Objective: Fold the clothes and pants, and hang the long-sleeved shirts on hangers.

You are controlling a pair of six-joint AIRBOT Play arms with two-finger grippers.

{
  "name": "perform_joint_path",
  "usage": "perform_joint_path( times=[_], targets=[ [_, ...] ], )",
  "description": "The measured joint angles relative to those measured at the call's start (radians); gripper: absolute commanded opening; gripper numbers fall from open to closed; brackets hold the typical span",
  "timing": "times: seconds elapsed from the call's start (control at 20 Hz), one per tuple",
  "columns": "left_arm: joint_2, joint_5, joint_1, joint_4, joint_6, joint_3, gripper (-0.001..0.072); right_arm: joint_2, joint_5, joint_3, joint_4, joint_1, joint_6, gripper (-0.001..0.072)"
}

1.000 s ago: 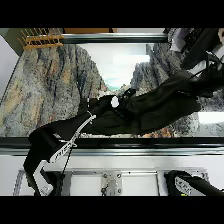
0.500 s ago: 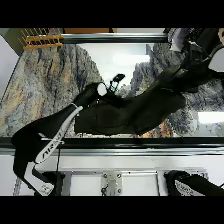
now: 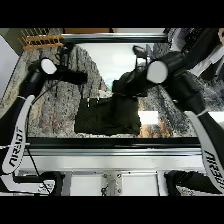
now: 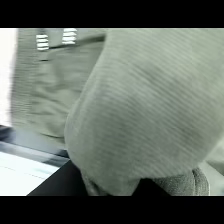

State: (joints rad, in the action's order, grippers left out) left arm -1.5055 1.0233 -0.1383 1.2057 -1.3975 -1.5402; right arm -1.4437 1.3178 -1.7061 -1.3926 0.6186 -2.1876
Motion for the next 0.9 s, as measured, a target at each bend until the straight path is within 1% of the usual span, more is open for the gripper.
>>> perform_joint_path(
  times=[0.1, 0.15, 0.2, 0.25, 0.3, 0.35, 0.4, 0.5, 0.55, 0.65, 0.75, 0.9],
  targets=[
    [0.037, 0.019, 0.064, 0.005, 0.0, 0.0, 0.002, -0.063, -0.09, -0.002, 0.002, 0.064, -0.045, 0.0021],
    [0.053, 0.026, 0.089, 0.005, 0.0, 0.0, 0.0021, -0.098, -0.137, -0.003, 0.01, 0.092, -0.061, 0.0048],
    [0.067, 0.033, 0.112, 0.005, 0.0, 0.0, 0.002, -0.137, -0.192, -0.003, 0.029, 0.119, -0.066, 0.0275],
    [0.08, 0.037, 0.133, 0.005, 0.0, 0.0, 0.0021, -0.174, -0.25, -0.003, 0.062, 0.139, -0.064, 0.0627],
    [0.091, 0.041, 0.151, 0.006, -0.001, 0.0, 0.0021, -0.212, -0.32, -0.004, 0.114, 0.159, -0.037, 0.072],
    [0.1, 0.044, 0.166, 0.006, -0.001, 0.0, 0.002, -0.246, -0.386, -0.004, 0.183, 0.175, 0.01, 0.072],
    [0.109, 0.044, 0.179, 0.006, -0.001, 0.0, 0.0021, -0.279, -0.46, -0.004, 0.284, 0.189, 0.082, 0.072],
    [0.128, 0.048, 0.204, 0.006, -0.003, 0.0, 0.0021, -0.316, -0.567, -0.004, 0.494, 0.204, 0.26, 0.072],
    [0.139, 0.05, 0.214, 0.006, -0.003, 0.0, 0.002, -0.323, -0.602, -0.005, 0.583, 0.204, 0.342, 0.072],
    [0.161, 0.055, 0.232, 0.006, -0.003, 0.0, 0.002, -0.317, -0.634, -0.003, 0.692, 0.189, 0.463, 0.072],
    [0.184, 0.067, 0.242, 0.006, -0.002, 0.001, 0.002, -0.283, -0.628, 0.01, 0.717, 0.159, 0.536, 0.072],
    [0.234, 0.079, 0.231, 0.006, -0.002, 0.056, 0.0021, -0.183, -0.568, 0.1, 0.657, 0.08, 0.591, 0.072]
  ],
)
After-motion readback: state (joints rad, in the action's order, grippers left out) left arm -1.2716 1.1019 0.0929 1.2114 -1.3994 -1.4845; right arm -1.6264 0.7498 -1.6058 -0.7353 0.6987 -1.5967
